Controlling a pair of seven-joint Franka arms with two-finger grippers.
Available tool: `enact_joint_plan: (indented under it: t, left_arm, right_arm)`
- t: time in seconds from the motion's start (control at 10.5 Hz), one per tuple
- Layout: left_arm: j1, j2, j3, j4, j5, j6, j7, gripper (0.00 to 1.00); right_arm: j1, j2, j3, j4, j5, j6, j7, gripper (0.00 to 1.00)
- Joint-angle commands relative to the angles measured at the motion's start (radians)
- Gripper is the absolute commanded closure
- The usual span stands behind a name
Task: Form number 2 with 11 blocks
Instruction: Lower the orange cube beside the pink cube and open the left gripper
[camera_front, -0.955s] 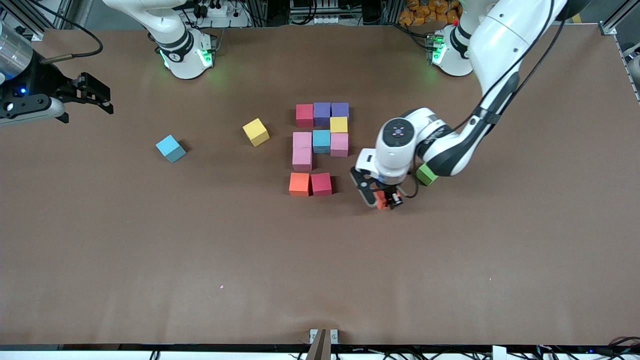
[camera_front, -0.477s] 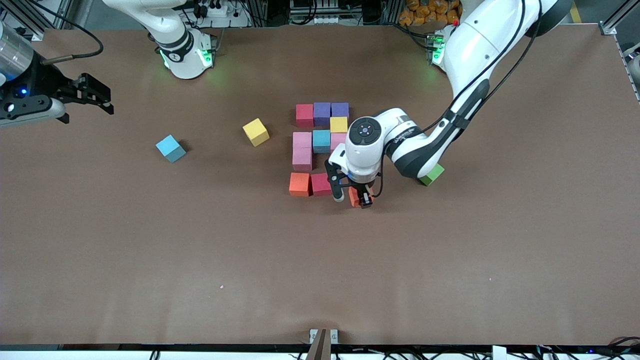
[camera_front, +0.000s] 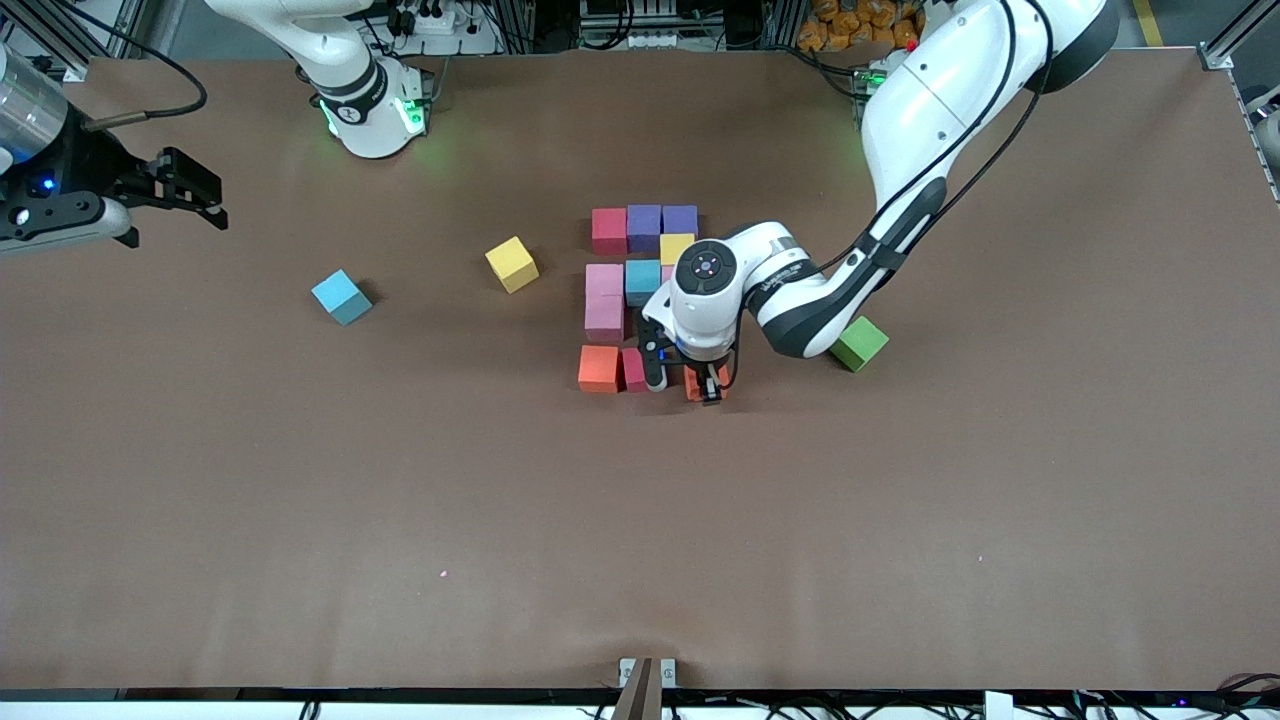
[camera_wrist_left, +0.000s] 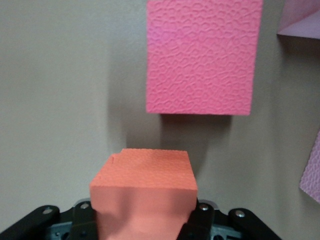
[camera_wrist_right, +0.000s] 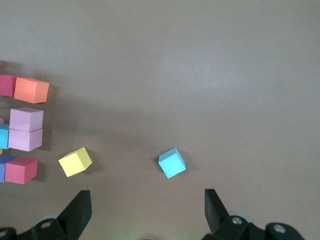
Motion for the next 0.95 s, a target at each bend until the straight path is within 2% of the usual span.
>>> enact_joint_plan:
  t: [0.0,0.19,0.57,0.86]
  left_arm:
    - [-0.031,0.016,0.002,0.031,-0.014,-0.021,0.033,0.68]
    - [-0.042,0.025,0.002,0.032,-0.016,-0.021,0.070,0.68]
    - [-0.057,0.031,0.003,0.031,-0.013,-0.021,0.072,0.69]
    - [-0.066,0.040,0.003,0.032,-0.008,-0.021,0.072,0.68]
  right_arm:
    - [-0.015,0.006,0.006,0.006,-0.010,0.009,-0.018,0.00]
    - [-0.043,0.020,0.006,0.021,-0.014,0.020,-0.030,0.00]
    - [-0.099,0.105,0.006,0.142,0.001,0.015,-0.032,0.00]
    - [-0.093,0.106,0.006,0.140,0.001,0.011,-0.027,0.00]
